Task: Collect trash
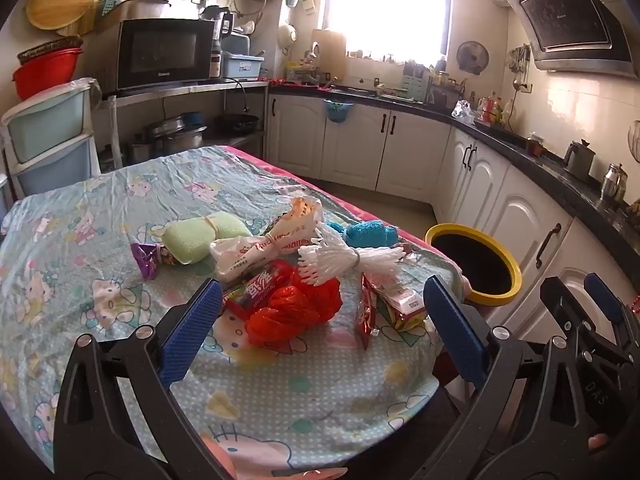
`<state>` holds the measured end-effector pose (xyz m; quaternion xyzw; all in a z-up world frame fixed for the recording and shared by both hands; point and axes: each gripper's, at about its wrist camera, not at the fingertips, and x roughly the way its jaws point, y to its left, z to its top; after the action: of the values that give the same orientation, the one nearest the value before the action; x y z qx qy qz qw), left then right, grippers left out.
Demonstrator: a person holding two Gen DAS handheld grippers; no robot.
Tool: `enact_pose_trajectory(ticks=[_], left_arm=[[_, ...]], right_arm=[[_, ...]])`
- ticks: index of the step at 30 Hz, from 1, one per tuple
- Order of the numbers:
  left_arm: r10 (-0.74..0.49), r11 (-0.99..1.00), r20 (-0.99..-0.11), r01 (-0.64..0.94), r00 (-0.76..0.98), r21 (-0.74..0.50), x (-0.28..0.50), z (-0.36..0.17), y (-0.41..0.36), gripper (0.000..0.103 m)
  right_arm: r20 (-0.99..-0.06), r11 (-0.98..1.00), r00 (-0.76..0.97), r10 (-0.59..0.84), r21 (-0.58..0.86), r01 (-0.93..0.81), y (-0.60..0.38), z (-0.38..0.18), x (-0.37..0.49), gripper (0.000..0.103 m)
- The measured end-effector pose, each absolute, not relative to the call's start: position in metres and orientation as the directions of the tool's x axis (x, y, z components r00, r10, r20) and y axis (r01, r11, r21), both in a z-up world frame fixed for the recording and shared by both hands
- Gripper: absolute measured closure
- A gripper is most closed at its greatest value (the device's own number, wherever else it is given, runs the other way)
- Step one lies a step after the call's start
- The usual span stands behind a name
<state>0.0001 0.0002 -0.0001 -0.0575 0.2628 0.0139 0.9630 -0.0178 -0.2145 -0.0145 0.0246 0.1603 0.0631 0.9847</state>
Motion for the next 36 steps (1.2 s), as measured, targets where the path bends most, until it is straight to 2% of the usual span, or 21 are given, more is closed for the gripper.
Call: enact_pose_trajectory(ticks=[18, 36], left_arm=[[0.002, 0.994, -0.468, -0.055, 0.884, -0.099, -0.004, 0.008, 0.003, 0.011], [0.004, 0.994, -0.47, -0.056, 0.883, -0.097, -0.004, 0.008, 0.003, 0.01]], right_arm=[[-0.306, 0.991, 0.943, 0.134, 0.064, -0.12, -0.213, -0.012, -0.02, 0.006], [-0.304, 0.991, 0.944, 0.132, 0.066, -0.117, -0.213, -0.013, -0.021, 0.006]])
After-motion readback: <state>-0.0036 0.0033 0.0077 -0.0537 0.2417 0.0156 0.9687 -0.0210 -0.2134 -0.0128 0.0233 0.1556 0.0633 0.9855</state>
